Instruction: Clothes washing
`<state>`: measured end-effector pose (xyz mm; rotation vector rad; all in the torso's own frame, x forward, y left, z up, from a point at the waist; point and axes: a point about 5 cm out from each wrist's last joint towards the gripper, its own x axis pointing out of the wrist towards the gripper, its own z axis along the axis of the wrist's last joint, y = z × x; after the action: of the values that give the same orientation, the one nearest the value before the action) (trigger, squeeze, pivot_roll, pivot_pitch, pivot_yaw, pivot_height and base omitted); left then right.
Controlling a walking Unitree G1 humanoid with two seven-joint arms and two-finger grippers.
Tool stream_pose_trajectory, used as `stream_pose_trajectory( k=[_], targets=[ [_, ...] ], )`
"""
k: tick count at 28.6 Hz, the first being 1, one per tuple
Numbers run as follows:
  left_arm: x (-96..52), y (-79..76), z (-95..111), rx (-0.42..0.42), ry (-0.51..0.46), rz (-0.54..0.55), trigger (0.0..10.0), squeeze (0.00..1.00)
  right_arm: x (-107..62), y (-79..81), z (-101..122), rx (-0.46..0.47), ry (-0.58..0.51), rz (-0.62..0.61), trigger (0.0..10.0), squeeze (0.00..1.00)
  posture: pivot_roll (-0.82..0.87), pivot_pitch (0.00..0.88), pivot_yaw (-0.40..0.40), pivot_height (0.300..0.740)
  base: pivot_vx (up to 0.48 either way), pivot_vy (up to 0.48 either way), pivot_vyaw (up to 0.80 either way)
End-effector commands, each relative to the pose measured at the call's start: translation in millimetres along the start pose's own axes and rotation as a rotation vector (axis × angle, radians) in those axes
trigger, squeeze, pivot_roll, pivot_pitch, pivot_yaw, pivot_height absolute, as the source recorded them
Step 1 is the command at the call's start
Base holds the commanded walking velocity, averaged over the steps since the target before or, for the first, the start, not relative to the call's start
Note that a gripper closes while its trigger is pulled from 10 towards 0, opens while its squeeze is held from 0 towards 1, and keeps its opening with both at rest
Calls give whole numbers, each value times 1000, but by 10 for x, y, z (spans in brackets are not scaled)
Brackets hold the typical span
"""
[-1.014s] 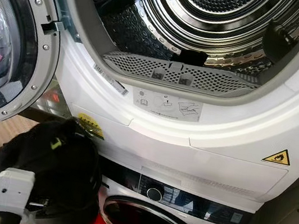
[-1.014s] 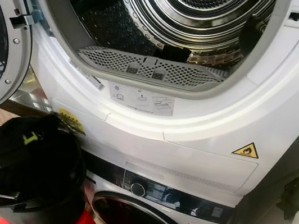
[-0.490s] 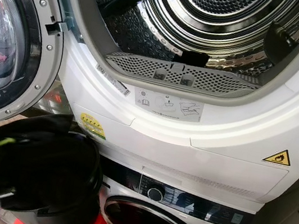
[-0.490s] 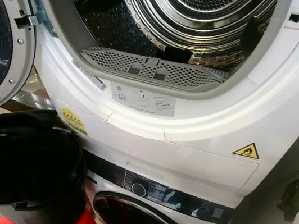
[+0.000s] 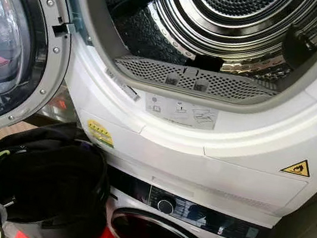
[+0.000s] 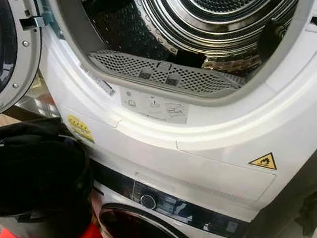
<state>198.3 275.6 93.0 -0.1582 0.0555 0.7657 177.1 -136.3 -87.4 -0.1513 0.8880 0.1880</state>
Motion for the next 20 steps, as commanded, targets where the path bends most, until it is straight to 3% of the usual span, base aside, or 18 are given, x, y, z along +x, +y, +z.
stream_pose_trajectory(
  k=[1,13,17,18,19,20],
  targets=[
    [44,70,45,8,-24,35,5961,1000,8,64,16,-8,4,16,10000,0,8,0,142,740,0,0,0],
    [74,89,73,14,-46,50,5843,1000,1,67,-9,2,6,12,10000,0,2,2,149,740,0,0,0],
    [53,57,80,25,-56,31,6510,1000,-3,74,-23,3,10,14,10000,0,7,3,147,740,0,0,0],
    [46,35,87,34,-63,15,7961,502,-3,75,-23,3,10,15,10000,0,8,3,147,740,0,0,0],
    [42,21,91,42,-70,5,8627,0,-3,75,-23,2,10,15,10000,0,8,3,147,740,0,0,0],
    [39,13,95,47,-75,0,8627,0,-3,74,-23,2,10,15,10000,0,8,3,147,740,0,0,0]
  ],
)
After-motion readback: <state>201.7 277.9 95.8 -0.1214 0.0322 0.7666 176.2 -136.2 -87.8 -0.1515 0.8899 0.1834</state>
